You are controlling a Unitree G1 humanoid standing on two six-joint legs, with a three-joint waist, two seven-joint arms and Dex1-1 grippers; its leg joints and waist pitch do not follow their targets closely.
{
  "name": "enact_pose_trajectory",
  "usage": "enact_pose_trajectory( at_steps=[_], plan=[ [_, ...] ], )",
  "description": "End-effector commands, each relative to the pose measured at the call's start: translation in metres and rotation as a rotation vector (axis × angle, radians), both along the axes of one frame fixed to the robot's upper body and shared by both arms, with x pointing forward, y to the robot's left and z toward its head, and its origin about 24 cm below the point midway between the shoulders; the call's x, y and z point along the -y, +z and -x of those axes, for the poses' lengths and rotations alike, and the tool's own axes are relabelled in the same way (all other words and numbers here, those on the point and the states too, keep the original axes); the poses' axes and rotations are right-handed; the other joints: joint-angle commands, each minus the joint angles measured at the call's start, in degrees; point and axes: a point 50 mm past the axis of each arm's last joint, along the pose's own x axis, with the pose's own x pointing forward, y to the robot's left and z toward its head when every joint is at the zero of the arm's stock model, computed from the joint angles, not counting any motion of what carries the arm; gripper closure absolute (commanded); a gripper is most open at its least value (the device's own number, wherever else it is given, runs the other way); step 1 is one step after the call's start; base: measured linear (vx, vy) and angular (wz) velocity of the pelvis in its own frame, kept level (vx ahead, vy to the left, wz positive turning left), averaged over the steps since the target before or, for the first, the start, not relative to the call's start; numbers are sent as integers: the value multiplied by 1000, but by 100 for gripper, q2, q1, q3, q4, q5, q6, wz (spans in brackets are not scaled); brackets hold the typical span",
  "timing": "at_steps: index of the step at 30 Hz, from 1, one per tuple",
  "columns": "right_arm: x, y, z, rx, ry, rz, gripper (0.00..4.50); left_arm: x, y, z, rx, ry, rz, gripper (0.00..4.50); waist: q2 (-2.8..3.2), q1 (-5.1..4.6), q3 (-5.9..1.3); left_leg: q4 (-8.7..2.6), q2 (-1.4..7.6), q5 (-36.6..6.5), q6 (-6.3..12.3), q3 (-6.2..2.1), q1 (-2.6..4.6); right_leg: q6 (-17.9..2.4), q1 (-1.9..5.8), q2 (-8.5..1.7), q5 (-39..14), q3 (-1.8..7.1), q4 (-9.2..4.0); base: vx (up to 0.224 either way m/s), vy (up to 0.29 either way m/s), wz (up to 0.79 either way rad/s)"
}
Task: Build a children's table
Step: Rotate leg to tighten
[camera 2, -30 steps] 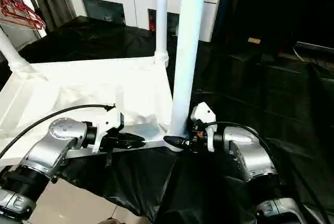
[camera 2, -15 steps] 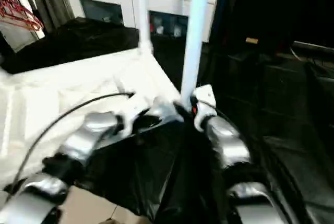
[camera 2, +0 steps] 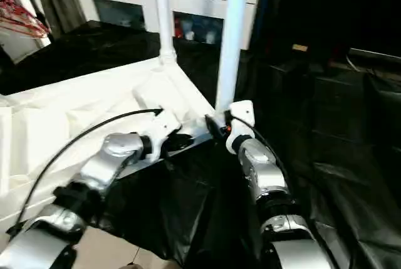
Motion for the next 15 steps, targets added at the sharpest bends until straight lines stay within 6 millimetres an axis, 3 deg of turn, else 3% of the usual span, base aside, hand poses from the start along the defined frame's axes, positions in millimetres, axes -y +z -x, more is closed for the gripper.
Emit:
enact_pose_trajectory(
  at_steps=[1, 2, 6, 15],
  plan=[
    [-6, -3, 5, -14, 97, 6, 59, 8, 14, 3, 55, -82, 91, 450, -52, 3, -363, -377, 212, -941, 382, -38, 28, -1251, 315, -465, -1032, 270, -387, 0, 0, 0],
    [-5, -2, 6, -10, 122, 6, 59, 6, 14, 4, 53, -89, 91, 450, -85, 11, -361, -378, 214, -968, 384, -37, 33, -1244, 324, -467, -1096, 269, -388, 0, 0, 0],
    [4, 3, 26, -3, 432, 44, 59, -8, 14, 12, 24, -186, 69, 450, -86, 36, -359, -374, 235, -916, 474, -35, 19, -1238, 327, -449, -992, 261, -366, 0, 0, 0],
    [16, 10, 41, -61, 650, 24, 59, -28, 16, 25, -45, -321, 45, 450, -77, 72, -347, -385, 252, -1012, 454, -37, 31, -1236, 301, -457, -1347, 257, -386, 0, 0, 0]
  ],
)
